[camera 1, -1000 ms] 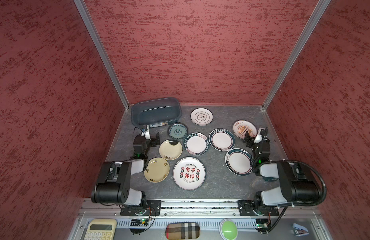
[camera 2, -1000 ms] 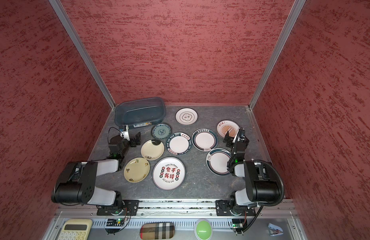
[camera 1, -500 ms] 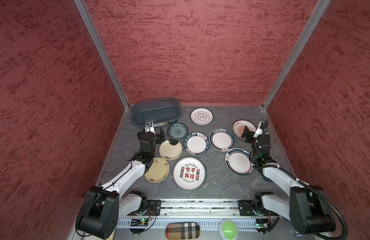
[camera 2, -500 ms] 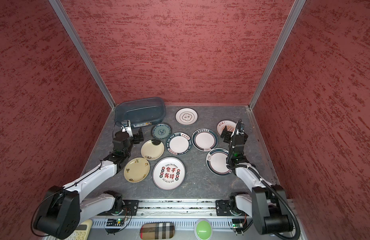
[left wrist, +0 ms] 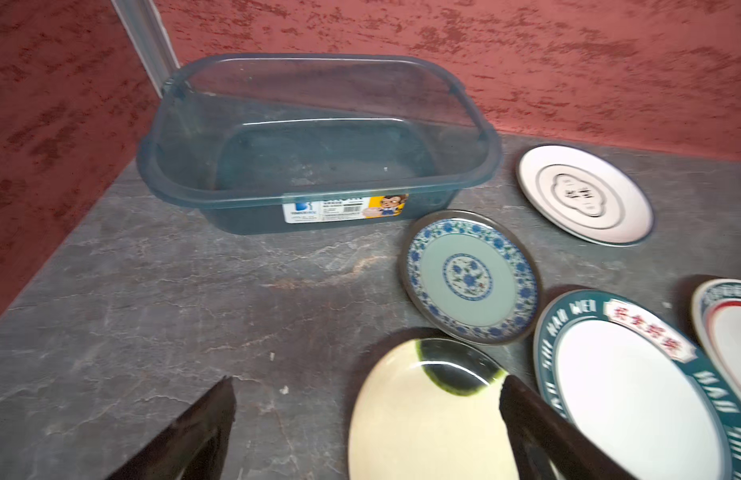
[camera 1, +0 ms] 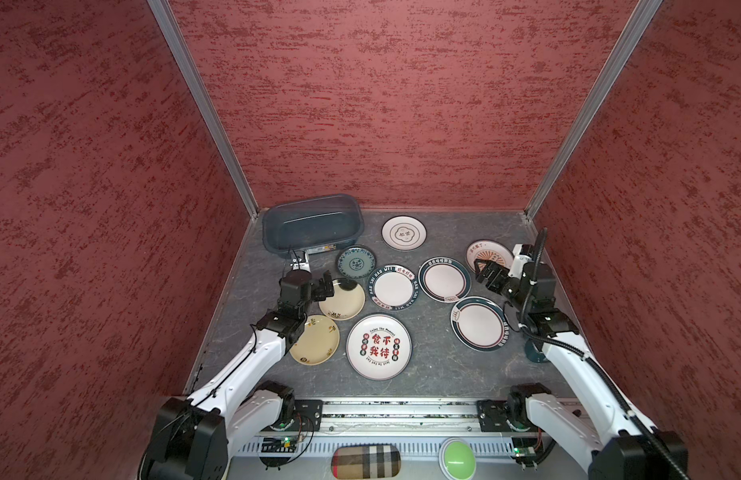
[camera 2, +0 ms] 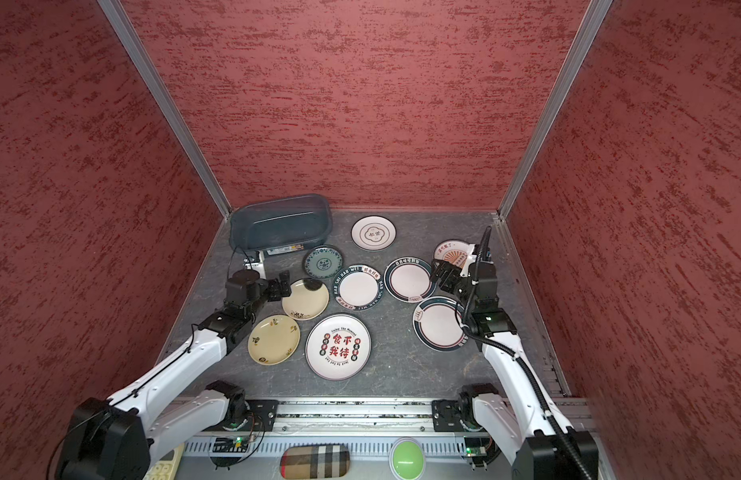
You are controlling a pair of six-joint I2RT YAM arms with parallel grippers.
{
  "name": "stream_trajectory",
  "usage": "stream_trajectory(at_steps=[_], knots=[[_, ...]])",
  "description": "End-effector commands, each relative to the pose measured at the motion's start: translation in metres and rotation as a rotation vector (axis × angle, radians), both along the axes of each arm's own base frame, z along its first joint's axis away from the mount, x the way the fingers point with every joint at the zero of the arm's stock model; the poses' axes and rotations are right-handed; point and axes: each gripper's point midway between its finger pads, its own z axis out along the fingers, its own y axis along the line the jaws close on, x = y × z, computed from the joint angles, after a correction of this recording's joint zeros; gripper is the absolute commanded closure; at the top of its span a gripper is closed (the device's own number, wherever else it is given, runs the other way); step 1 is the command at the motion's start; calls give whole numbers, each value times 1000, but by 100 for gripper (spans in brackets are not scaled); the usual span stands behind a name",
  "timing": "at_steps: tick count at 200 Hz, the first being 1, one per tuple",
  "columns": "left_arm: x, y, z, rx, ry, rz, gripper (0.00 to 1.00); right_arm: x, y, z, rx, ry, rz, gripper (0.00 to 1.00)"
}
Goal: Place the plates into the plastic bin on the countertop
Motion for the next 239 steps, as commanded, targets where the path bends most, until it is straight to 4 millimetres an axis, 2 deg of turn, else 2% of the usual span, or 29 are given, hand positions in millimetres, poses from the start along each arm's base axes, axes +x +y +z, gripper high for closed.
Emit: stream_trajectory(at_steps=[1, 24, 48, 128, 166, 200, 239], knots=[[-18, -35, 3, -184, 74, -145, 1, -34, 35, -15, 85, 159, 163, 2], [-36, -55, 3, -273, 128, -249, 1, -55, 62, -28, 104, 233, 275, 3], [-52, -68, 3, -322, 144, -333, 1, -72, 74, -51, 71, 312, 317, 3], [-104, -94, 0, -503, 200, -509, 0, -120, 139, -89, 127, 380, 547, 4], [-116, -91, -6, -532, 203, -502, 1, -125, 170, -87, 196, 296, 629, 7], [-121, -89, -14, -546, 236, -480, 1, -126, 182, -113, 130, 371, 658, 15], [-117, -87, -20, -571, 243, -438, 1, -118, 194, -128, 113, 391, 668, 30]])
